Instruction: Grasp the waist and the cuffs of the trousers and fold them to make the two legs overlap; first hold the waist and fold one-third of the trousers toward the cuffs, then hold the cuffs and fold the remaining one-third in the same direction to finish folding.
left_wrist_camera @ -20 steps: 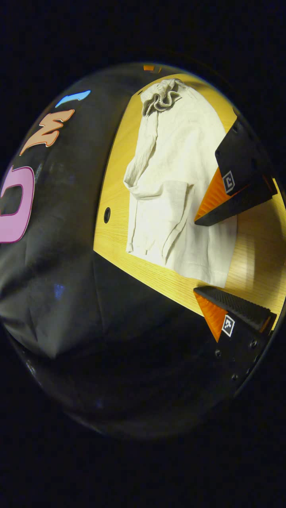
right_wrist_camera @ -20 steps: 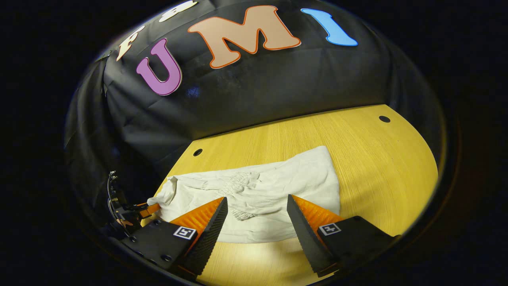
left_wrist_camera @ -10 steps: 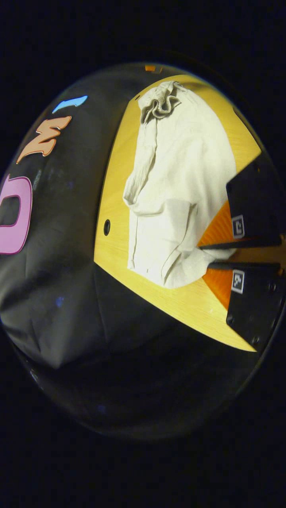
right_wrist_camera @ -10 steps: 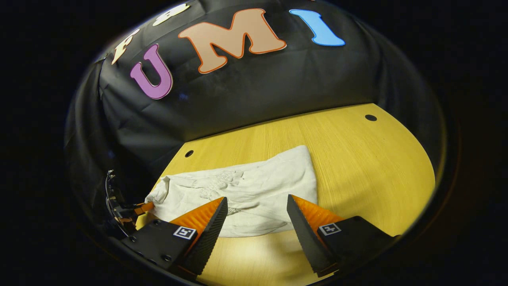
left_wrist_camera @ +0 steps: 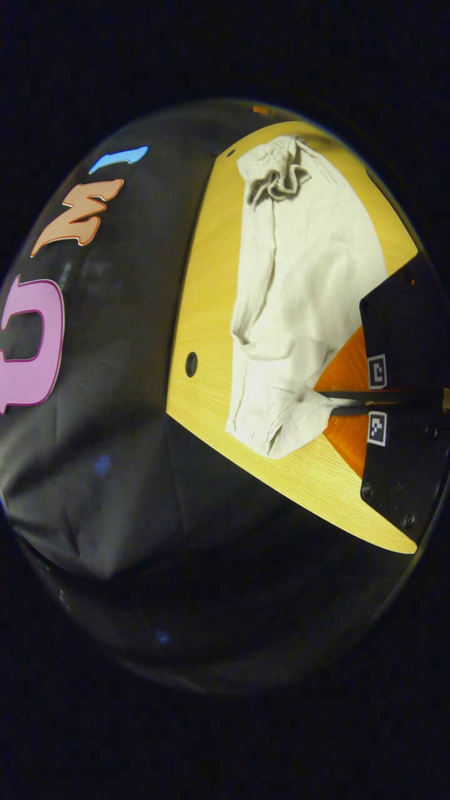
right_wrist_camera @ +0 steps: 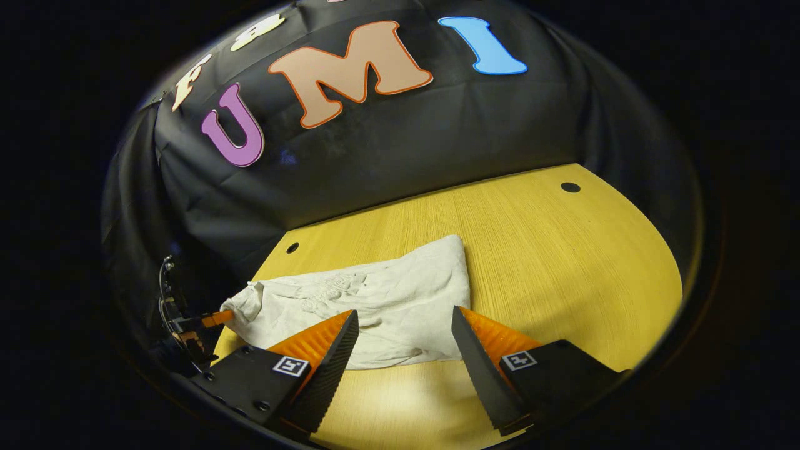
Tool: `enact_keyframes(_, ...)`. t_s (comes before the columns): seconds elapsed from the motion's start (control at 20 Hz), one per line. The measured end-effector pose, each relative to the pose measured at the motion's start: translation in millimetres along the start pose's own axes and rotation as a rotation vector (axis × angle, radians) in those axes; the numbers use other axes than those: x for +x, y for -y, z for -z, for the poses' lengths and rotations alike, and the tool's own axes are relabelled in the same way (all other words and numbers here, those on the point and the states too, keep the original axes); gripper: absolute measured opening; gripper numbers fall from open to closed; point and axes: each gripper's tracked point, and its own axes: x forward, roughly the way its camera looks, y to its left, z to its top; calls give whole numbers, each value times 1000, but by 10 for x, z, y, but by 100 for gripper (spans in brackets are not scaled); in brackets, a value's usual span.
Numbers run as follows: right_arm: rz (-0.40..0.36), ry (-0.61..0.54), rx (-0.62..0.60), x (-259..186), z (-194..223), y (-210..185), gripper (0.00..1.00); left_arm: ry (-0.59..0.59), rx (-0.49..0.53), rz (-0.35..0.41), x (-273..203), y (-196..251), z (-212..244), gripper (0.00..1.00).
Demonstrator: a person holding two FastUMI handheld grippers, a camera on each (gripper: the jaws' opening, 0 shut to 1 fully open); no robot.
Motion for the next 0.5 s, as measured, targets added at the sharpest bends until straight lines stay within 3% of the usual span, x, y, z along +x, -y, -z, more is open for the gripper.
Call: enact_keyframes(0.5, -37, 6, -4, -113, -119, 352, 97, 154, -7, 86, -354, 899, -881, 0)
